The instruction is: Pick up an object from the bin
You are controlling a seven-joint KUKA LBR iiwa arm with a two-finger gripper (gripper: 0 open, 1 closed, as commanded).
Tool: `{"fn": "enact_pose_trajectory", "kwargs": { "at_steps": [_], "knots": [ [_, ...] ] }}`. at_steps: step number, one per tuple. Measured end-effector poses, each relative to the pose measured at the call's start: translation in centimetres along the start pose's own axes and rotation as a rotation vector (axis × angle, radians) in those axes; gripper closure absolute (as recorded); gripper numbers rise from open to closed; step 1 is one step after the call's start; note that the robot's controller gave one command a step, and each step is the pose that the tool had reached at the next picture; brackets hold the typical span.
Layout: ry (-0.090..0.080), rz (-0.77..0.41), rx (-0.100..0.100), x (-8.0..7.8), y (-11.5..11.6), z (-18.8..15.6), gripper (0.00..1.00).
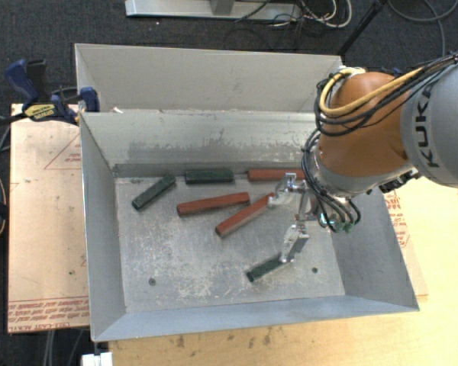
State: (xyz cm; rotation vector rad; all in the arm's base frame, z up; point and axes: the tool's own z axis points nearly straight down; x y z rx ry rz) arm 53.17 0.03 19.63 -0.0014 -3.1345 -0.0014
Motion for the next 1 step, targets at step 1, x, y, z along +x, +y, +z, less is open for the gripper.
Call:
{"fn": "enact_pose_trajectory", "kwargs": {
  "at_steps": [1],
  "knots": [
    [-0.007, 0.0, 0.0, -0.17, 0.0, -0.37, 0.0]
  ]
}}
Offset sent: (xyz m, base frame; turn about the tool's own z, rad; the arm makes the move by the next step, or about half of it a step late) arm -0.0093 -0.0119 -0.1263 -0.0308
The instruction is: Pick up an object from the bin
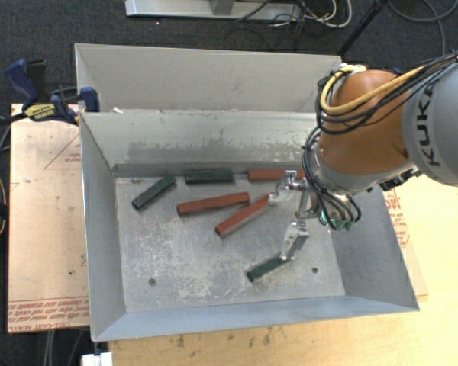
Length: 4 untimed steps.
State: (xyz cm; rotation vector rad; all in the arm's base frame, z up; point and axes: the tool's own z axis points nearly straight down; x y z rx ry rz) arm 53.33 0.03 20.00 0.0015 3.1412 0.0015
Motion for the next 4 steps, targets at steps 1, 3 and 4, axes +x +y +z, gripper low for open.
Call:
{"fn": "enact_pose_trajectory", "kwargs": {
  "at_steps": [1, 3, 4],
  "knots": [
    [0.001, -0.031, -0.003, 0.6, -1.0, 11.8, 1.0],
    [-0.026, -0.03, -0.001, 0.2, -1.1, 12.0, 0.0],
    [-0.032, -0.142, 0.002, 1.3, -0.8, 11.9, 0.0]
  ]
}}
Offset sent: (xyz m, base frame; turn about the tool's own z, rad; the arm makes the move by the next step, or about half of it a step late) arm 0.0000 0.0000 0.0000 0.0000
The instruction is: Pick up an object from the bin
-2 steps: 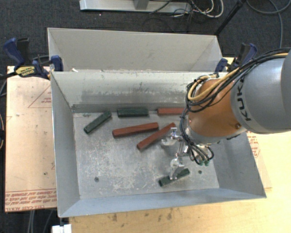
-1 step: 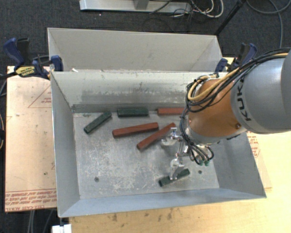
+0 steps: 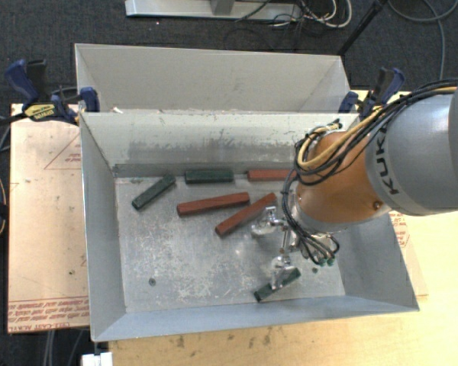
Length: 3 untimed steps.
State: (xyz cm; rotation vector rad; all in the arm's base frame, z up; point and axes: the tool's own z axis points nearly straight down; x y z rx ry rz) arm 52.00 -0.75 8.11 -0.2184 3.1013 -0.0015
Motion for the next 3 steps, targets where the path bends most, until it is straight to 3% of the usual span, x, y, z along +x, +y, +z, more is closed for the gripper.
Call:
{"fn": "enact_pose_trajectory", "kwargs": {
  "at_steps": [1, 2, 3],
  "knots": [
    [-0.007, -0.159, -0.002, 1.82, 0.01, -0.13, 0.0],
    [-0.009, -0.076, 0.003, 2.18, 0.14, -0.1, 0.0],
    [-0.006, -0.225, -0.004, 2.42, 0.0, -0.53, 0.0]
  ]
}}
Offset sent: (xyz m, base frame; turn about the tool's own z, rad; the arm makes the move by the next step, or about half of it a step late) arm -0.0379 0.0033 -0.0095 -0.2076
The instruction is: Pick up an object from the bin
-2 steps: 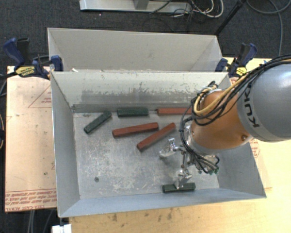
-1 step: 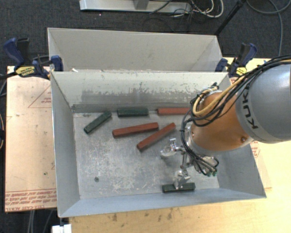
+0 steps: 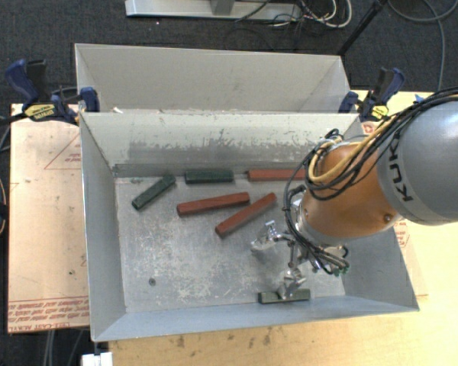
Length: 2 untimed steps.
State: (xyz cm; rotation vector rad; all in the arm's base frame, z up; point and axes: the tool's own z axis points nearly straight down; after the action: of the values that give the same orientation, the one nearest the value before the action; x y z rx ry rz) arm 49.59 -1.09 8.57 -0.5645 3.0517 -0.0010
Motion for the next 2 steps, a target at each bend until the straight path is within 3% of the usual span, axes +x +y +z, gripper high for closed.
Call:
{"fn": "enact_pose_trajectory", "kwargs": {
  "at_steps": [1, 2],
  "knots": [
    [0.018, -0.025, -0.003, 0.8, 0.7, -1.0, 0.0],
    [0.027, -0.099, -0.005, 1.1, -3.1, 0.2, 1.0]
  ]
}}
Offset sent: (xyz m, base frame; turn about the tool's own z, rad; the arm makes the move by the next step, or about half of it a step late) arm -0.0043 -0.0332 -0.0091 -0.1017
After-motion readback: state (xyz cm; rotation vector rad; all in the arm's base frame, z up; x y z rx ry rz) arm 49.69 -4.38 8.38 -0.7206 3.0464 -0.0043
